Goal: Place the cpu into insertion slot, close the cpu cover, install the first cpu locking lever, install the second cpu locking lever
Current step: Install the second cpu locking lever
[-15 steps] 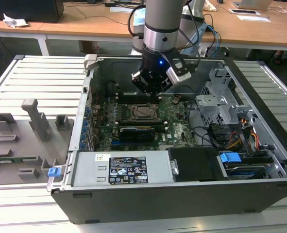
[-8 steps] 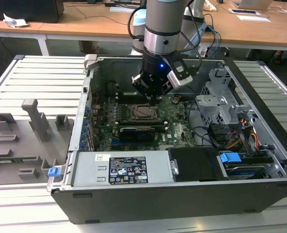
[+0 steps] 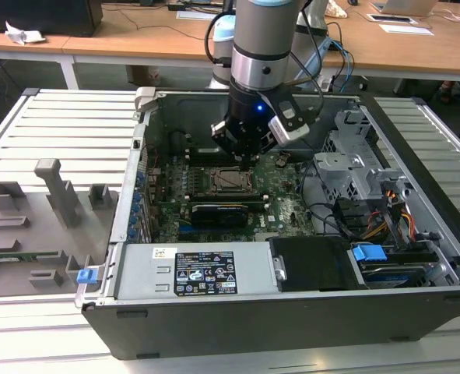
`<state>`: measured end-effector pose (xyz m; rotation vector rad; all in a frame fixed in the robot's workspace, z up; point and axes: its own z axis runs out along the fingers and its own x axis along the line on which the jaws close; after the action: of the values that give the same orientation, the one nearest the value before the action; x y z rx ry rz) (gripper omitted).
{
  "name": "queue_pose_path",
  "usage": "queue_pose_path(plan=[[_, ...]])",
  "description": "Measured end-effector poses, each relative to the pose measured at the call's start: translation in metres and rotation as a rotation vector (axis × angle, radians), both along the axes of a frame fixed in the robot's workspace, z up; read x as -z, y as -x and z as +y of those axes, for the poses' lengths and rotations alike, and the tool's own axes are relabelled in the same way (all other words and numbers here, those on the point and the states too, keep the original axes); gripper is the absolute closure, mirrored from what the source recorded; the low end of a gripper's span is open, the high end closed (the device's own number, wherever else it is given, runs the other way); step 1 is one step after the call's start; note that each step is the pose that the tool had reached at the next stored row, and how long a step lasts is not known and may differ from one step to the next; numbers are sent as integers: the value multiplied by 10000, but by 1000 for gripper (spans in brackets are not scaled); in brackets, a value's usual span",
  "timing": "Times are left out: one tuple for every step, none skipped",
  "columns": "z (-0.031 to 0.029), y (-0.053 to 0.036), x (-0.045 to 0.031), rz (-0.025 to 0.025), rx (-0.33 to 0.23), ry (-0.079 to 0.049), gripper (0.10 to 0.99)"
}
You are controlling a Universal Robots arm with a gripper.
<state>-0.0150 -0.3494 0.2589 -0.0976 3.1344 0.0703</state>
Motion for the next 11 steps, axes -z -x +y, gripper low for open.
queue_pose_path(plan=[[-10, 0, 1, 0, -9, -14, 976], [-27, 0, 3, 0, -18, -30, 976], [-42, 0, 4, 1, -23, -46, 976], [-62, 0, 6, 2, -26, -72, 976], [-84, 0, 8, 4, -28, -107, 976], [-98, 0, 10, 5, -28, -140, 976], [-107, 0, 16, 11, -28, -164, 976], [-109, 0, 27, 21, -29, -172, 976], [-111, 0, 38, 32, -29, -170, 976], [-112, 0, 53, 47, -34, -169, 976], [-112, 0, 72, 64, -43, -170, 976]])
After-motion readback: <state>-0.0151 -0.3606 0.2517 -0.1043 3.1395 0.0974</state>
